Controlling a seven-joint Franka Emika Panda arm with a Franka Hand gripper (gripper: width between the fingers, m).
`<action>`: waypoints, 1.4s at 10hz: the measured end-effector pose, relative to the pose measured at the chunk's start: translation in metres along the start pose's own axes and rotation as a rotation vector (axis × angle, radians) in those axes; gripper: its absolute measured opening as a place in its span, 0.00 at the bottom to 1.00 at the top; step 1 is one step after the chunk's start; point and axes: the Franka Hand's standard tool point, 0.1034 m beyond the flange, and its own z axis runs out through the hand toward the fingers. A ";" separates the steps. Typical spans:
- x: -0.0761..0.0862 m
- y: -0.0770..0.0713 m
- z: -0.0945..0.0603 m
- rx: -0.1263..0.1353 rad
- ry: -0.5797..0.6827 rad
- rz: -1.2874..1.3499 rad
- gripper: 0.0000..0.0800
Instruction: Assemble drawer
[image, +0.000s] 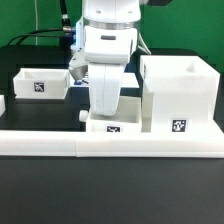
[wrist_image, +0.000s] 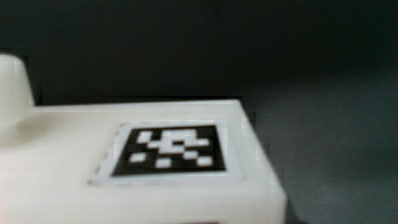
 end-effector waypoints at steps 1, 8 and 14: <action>0.000 0.000 0.000 -0.002 0.000 0.000 0.05; 0.002 0.001 0.000 -0.007 -0.001 -0.008 0.05; 0.001 0.001 0.000 -0.010 0.000 -0.006 0.05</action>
Offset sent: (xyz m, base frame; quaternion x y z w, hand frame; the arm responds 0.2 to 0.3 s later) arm -0.0016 0.0144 0.0071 -0.0294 -0.0118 -0.0497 0.9983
